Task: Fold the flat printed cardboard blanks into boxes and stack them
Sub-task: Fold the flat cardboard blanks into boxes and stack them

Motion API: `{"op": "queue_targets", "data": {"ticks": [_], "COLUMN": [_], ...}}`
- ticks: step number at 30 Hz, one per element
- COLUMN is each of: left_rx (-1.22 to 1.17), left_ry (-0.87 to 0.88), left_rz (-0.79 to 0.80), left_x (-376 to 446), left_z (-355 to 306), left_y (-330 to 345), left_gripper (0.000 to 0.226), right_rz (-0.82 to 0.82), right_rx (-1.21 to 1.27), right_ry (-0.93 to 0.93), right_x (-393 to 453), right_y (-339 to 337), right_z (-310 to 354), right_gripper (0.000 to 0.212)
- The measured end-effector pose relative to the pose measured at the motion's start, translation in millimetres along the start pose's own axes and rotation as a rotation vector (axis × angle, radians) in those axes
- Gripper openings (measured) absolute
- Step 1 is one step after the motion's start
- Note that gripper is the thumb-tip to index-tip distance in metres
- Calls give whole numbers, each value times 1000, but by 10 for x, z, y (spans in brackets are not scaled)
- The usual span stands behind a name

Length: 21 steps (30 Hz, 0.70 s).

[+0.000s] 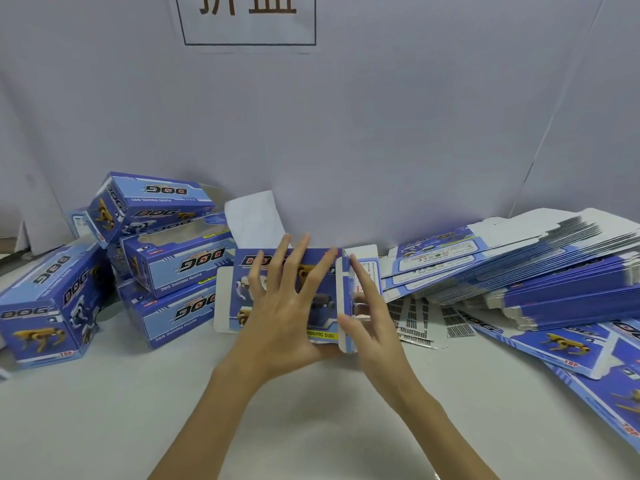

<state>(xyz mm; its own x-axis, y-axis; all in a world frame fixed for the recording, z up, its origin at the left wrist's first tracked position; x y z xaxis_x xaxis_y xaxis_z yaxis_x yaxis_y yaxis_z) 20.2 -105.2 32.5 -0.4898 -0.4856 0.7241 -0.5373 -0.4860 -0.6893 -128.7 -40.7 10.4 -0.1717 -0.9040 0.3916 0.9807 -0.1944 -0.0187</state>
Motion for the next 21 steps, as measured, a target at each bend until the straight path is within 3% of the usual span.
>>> {"op": "queue_targets", "data": {"ticks": [3, 7, 11, 18, 21], "left_rx": [-10, 15, 34, 107, 101], "left_ry": [-5, 4, -20, -59, -68], "left_rz": [-58, -89, -110, -116, -135], "left_x": [9, 9, 21, 3, 6], "left_z": [-13, -62, -105, -236, -259], "left_y": [-43, -65, -95, -49, -66], "left_gripper": [121, 119, 117, 121, 111], "right_rz": [35, -60, -95, -1, -32], "right_rx": [106, 103, 179, 251, 285], "right_ry": [7, -1, -2, -8, 4], "right_x": [-2, 24, 13, -16, -17], "right_y": [41, 21, 1, 35, 15], "right_z": [9, 45, 62, 120, 111], "right_gripper": [69, 57, 55, 53, 53]}}
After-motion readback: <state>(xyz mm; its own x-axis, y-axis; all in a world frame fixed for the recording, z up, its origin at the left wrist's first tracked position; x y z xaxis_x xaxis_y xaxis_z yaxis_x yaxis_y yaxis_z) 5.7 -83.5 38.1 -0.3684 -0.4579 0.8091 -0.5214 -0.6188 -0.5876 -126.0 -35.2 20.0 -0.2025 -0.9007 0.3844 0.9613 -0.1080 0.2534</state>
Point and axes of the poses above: each hand's wrist, its own x-axis towards the middle knuckle, its own y-axis out of the palm, z = x × y, the point moved 4 cm from there along x, towards the middle knuckle, and after that the axes turned 3 degrees about x, right-handed, at the moved point
